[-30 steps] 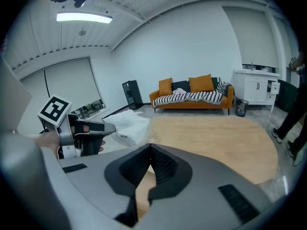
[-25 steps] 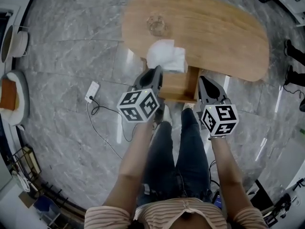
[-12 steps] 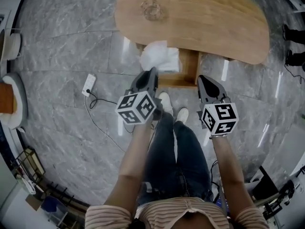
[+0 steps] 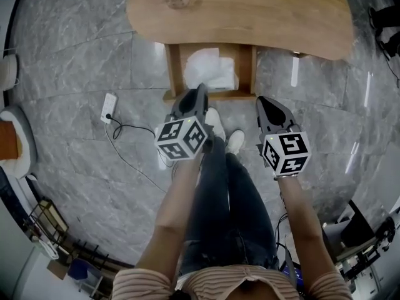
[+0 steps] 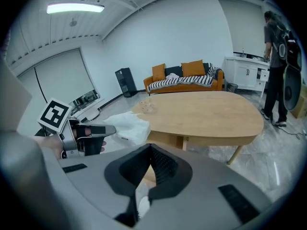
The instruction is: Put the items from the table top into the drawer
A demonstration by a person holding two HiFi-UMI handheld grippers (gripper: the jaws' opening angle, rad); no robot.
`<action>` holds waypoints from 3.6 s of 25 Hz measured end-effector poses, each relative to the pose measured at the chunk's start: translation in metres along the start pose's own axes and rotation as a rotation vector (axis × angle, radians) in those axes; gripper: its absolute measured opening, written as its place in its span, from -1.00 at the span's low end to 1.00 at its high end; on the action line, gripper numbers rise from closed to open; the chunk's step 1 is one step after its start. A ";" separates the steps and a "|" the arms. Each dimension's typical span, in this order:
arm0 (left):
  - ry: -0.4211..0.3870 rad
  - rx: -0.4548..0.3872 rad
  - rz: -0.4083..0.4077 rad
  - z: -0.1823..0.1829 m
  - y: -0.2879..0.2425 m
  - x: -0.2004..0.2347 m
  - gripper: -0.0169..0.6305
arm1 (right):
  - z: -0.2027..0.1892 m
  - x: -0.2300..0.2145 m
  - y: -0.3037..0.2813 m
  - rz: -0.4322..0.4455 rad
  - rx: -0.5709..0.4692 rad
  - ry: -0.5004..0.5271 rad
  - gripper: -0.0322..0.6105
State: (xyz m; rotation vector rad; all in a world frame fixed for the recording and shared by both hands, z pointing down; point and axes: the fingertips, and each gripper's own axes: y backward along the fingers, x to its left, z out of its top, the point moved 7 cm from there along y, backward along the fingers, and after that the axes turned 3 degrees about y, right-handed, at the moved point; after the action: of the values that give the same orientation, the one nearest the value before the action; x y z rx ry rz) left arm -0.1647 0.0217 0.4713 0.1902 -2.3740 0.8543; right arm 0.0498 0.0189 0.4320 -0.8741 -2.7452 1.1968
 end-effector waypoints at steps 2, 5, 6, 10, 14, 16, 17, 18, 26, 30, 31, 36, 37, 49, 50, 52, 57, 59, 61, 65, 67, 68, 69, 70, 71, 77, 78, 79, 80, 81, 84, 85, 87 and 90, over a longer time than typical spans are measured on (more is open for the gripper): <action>-0.004 0.012 0.002 -0.013 -0.008 0.000 -0.86 | -0.012 -0.003 -0.004 0.003 0.011 -0.002 -0.88; -0.004 0.021 0.008 -0.032 -0.020 -0.001 -0.86 | -0.029 -0.006 -0.011 0.014 0.021 -0.005 -0.88; -0.004 0.024 0.012 -0.038 -0.024 -0.001 -0.86 | -0.035 -0.007 -0.013 0.017 0.023 -0.009 -0.88; 0.005 0.034 0.028 -0.056 -0.037 0.001 -0.86 | -0.052 -0.008 -0.024 0.020 0.036 -0.037 -0.88; 0.017 0.040 0.048 -0.069 -0.049 0.003 -0.86 | -0.066 -0.010 -0.033 0.022 0.051 -0.054 -0.88; 0.021 0.045 0.054 -0.076 -0.056 0.005 -0.86 | -0.073 -0.012 -0.037 0.025 0.058 -0.055 -0.88; 0.021 0.048 0.058 -0.080 -0.061 0.007 -0.86 | -0.077 -0.013 -0.039 0.025 0.061 -0.054 -0.88; 0.021 0.051 0.062 -0.084 -0.065 0.009 -0.86 | -0.080 -0.015 -0.041 0.025 0.064 -0.054 -0.88; 0.048 0.085 0.102 -0.117 -0.104 0.024 -0.86 | -0.101 -0.036 -0.058 0.009 0.082 -0.083 -0.88; 0.051 0.093 0.111 -0.125 -0.119 0.026 -0.86 | -0.107 -0.043 -0.066 0.014 0.092 -0.085 -0.88; 0.051 0.093 0.113 -0.126 -0.124 0.026 -0.86 | -0.108 -0.045 -0.068 0.016 0.094 -0.085 -0.88; 0.054 0.100 0.124 -0.130 -0.145 0.029 -0.86 | -0.112 -0.048 -0.078 0.029 0.099 -0.084 -0.88; 0.053 0.105 0.126 -0.131 -0.149 0.030 -0.86 | -0.112 -0.049 -0.080 0.031 0.101 -0.086 -0.88; 0.033 0.176 0.183 -0.147 -0.168 0.039 -0.86 | -0.120 -0.047 -0.088 0.053 0.121 -0.088 -0.88; 0.032 0.181 0.189 -0.148 -0.168 0.040 -0.86 | -0.121 -0.046 -0.089 0.055 0.122 -0.087 -0.88; 0.029 0.189 0.197 -0.148 -0.169 0.042 -0.86 | -0.121 -0.044 -0.090 0.058 0.124 -0.086 -0.88; 0.014 0.219 0.220 -0.150 -0.169 0.044 -0.86 | -0.123 -0.042 -0.090 0.063 0.132 -0.083 -0.88; 0.010 0.240 0.234 -0.152 -0.170 0.046 -0.86 | -0.123 -0.041 -0.089 0.063 0.134 -0.083 -0.88; 0.007 0.254 0.245 -0.155 -0.171 0.048 -0.86 | -0.124 -0.041 -0.089 0.063 0.135 -0.083 -0.88; -0.009 0.278 0.261 -0.160 -0.172 0.049 -0.86 | -0.126 -0.042 -0.087 0.061 0.136 -0.085 -0.88; -0.015 0.295 0.269 -0.162 -0.173 0.051 -0.86 | -0.127 -0.042 -0.086 0.060 0.137 -0.087 -0.88; -0.018 0.303 0.273 -0.163 -0.173 0.051 -0.86 | -0.128 -0.042 -0.086 0.059 0.137 -0.088 -0.88; -0.021 0.311 0.275 -0.164 -0.173 0.052 -0.86 | -0.128 -0.042 -0.086 0.060 0.139 -0.088 -0.88; -0.027 0.318 0.278 -0.165 -0.174 0.052 -0.86 | -0.129 -0.042 -0.086 0.060 0.140 -0.089 -0.88; -0.035 0.326 0.280 -0.166 -0.174 0.053 -0.86 | -0.130 -0.042 -0.087 0.061 0.142 -0.089 -0.88; -0.072 0.370 0.283 -0.169 -0.177 0.053 -0.85 | -0.135 -0.039 -0.086 0.067 0.153 -0.085 -0.88; -0.077 0.379 0.282 -0.169 -0.177 0.053 -0.85 | -0.135 -0.038 -0.086 0.068 0.154 -0.085 -0.88; -0.080 0.387 0.281 -0.169 -0.178 0.053 -0.85 | -0.135 -0.038 -0.086 0.069 0.155 -0.085 -0.88; -0.081 0.395 0.280 -0.169 -0.179 0.053 -0.83 | -0.135 -0.038 -0.086 0.069 0.156 -0.084 -0.88; -0.080 0.402 0.278 -0.169 -0.180 0.053 -0.81 | -0.135 -0.038 -0.086 0.070 0.157 -0.084 -0.88; -0.073 0.417 0.281 -0.168 -0.182 0.054 -0.75 | -0.133 -0.037 -0.088 0.071 0.157 -0.079 -0.88; -0.074 0.422 0.286 -0.167 -0.182 0.055 -0.73 | -0.133 -0.037 -0.089 0.071 0.157 -0.078 -0.88; -0.084 0.432 0.302 -0.167 -0.181 0.055 -0.68 | -0.131 -0.038 -0.088 0.070 0.158 -0.074 -0.88; -0.109 0.443 0.312 -0.167 -0.181 0.054 -0.61 | -0.130 -0.038 -0.085 0.065 0.157 -0.074 -0.88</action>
State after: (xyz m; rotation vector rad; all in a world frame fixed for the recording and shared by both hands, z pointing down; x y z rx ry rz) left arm -0.0679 -0.0123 0.7017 0.0408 -2.3157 1.5518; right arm 0.0711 0.0407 0.5888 -0.9266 -2.6512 1.4618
